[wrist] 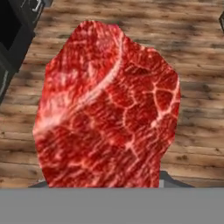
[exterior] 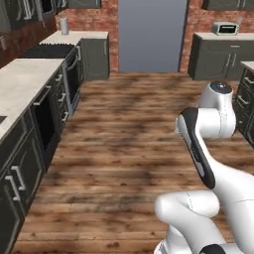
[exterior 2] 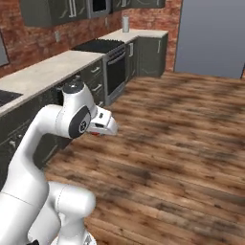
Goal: Take the steak from the fridge and place it on the digital scale on the counter by the fridge. Wait a few seconds for a reading, then move it to the plate on the dining counter.
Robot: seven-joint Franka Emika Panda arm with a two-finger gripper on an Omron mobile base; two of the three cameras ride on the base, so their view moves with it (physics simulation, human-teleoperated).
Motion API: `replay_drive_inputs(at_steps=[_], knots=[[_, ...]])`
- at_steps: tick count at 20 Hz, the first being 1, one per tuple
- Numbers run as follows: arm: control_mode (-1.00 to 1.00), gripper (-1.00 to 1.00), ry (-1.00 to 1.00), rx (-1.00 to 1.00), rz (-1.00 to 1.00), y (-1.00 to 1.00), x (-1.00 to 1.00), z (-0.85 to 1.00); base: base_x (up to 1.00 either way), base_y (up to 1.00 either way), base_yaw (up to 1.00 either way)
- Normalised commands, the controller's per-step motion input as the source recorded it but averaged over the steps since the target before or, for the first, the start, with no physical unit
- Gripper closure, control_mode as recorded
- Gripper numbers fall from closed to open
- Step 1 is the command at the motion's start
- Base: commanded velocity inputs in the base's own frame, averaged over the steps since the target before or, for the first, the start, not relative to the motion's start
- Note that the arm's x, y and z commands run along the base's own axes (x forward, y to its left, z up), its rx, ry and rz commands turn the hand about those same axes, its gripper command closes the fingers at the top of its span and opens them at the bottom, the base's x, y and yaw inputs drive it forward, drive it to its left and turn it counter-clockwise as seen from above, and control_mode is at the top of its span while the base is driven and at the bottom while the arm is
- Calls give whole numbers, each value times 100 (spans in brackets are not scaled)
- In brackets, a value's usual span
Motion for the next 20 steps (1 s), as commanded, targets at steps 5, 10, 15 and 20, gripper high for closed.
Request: replay_drive_inputs(at_steps=[5,10,15,20], knots=[[100,100,0,0,0,0,0,0,8,-40,-81],[100,100,0,0,0,0,0,0,78,-6,-60],[100,100,0,0,0,0,0,0,100,10,-51],[100,100,0,0,0,0,0,0,100,17,-53]])
